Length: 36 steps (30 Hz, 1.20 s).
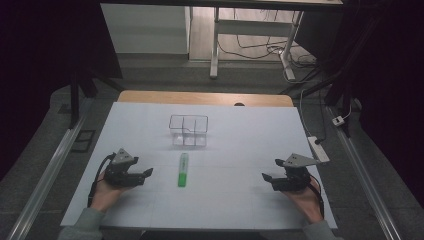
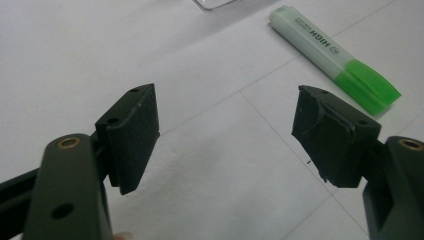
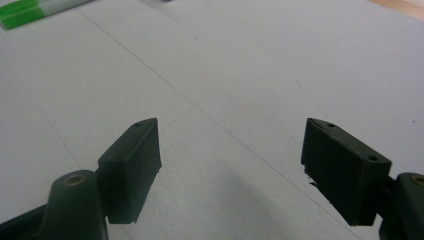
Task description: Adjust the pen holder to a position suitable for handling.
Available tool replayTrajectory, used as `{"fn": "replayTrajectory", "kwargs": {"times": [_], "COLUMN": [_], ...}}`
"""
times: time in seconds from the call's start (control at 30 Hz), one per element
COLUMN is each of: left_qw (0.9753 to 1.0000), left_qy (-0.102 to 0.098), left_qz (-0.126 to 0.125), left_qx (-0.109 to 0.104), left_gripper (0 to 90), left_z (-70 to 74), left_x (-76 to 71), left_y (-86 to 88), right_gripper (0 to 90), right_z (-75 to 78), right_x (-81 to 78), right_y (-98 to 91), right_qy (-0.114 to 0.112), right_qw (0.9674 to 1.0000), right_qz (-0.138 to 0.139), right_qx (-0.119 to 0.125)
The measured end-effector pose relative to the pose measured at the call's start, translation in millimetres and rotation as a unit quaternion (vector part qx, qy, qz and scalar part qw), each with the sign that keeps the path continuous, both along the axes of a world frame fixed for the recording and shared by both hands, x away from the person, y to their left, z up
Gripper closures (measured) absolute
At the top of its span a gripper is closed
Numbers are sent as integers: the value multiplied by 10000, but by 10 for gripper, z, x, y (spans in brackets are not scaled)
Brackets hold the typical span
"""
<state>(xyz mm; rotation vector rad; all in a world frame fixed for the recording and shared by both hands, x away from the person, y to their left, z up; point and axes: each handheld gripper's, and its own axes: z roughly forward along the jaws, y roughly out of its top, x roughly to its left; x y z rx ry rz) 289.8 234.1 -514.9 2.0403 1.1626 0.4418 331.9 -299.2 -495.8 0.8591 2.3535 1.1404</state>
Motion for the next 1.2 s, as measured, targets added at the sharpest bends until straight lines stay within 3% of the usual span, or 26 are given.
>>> {"fn": "replayTrajectory", "kwargs": {"times": [0.6, 1.0, 1.2], "left_qw": [9999, 9998, 9998], "left_qy": [-15, -50, -109], "left_qz": [-76, -136, -80], "left_qx": [105, 151, 119], "left_gripper": [283, 300, 352], "left_z": [65, 117, 122], "left_x": [266, 520, 680], "left_y": [-89, -209, -244], "right_gripper": [240, 242, 243], "right_z": [-29, -41, -43], "right_x": [18, 23, 23], "right_y": [24, 27, 30], "right_qy": [106, 121, 125], "right_qw": [9999, 9999, 9999], "right_qz": [41, 29, 19], "right_qx": [-23, -22, -37]}}
